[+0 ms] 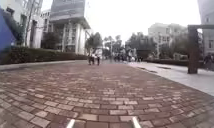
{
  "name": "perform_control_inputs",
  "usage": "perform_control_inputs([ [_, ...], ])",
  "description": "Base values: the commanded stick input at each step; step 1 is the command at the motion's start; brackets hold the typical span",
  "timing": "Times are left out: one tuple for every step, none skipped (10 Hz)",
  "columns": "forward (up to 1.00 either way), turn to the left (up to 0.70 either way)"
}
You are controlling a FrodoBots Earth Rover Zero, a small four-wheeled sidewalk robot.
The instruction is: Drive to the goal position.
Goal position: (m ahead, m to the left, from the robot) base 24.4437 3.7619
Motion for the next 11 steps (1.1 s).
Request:
perform_control_inputs([
  [0.70,-0.08],
  [0.70,-0.05],
  [0.70,-0.02],
  [0.70,-0.03],
  [0.70,-0.13],
  [0.70,-0.12],
  [0.70,-0.09],
  [0.70,-0.06],
  [0.70,-0.04],
  [0.70,-0.01],
  [0.70,-0.02],
])
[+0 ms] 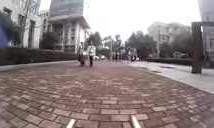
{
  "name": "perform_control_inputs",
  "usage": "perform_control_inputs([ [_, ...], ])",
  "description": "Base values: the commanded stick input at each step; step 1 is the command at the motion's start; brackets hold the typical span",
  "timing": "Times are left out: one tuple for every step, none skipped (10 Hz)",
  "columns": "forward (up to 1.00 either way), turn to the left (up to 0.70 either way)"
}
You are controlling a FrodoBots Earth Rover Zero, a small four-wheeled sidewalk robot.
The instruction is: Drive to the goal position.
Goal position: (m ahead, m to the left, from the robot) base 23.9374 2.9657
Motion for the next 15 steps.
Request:
perform_control_inputs([
  [0.70,-0.06],
  [0.70,-0.10],
  [0.70,-0.13],
  [0.70,-0.12],
  [0.70,-0.09],
  [0.70,-0.07],
  [0.70,-0.04],
  [0.70,-0.01],
  [0.70,-0.02],
  [0.70,-0.04],
  [0.70,-0.07],
  [0.70,-0.10],
  [0.70,-0.13],
  [0.70,-0.14],
  [0.70,-0.14],
])
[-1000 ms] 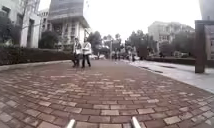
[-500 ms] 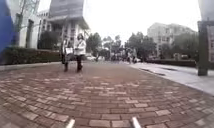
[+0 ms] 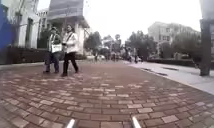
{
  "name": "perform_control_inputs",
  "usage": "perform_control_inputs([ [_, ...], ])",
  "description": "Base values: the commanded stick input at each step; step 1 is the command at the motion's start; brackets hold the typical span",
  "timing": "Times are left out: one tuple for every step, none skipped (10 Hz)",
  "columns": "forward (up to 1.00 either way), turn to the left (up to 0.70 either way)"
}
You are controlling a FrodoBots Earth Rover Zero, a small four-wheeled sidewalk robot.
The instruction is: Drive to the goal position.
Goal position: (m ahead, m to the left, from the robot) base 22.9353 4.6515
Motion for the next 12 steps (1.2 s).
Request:
perform_control_inputs([
  [0.70,-0.14],
  [0.70,-0.14],
  [0.70,-0.14],
  [0.70,-0.14],
  [0.70,-0.14],
  [0.70,-0.14],
  [0.70,-0.13],
  [0.70,-0.13],
  [0.70,-0.12],
  [0.70,-0.09],
  [0.70,-0.06],
  [0.70,-0.03],
])
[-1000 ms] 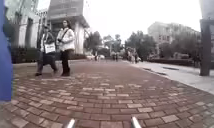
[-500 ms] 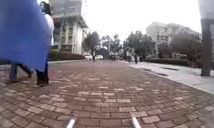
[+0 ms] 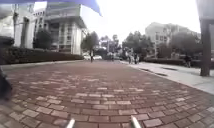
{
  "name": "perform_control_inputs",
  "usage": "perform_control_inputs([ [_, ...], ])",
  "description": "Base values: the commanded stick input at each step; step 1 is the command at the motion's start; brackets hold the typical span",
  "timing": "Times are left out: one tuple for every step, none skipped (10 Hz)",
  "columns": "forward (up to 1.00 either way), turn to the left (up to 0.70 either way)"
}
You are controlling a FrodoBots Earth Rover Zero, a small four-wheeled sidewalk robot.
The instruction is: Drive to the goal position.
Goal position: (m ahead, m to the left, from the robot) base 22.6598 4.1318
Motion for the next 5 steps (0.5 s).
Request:
perform_control_inputs([
  [0.70,0.00],
  [0.70,0.00],
  [0.70,-0.02],
  [0.70,-0.05],
  [0.70,-0.08],
])
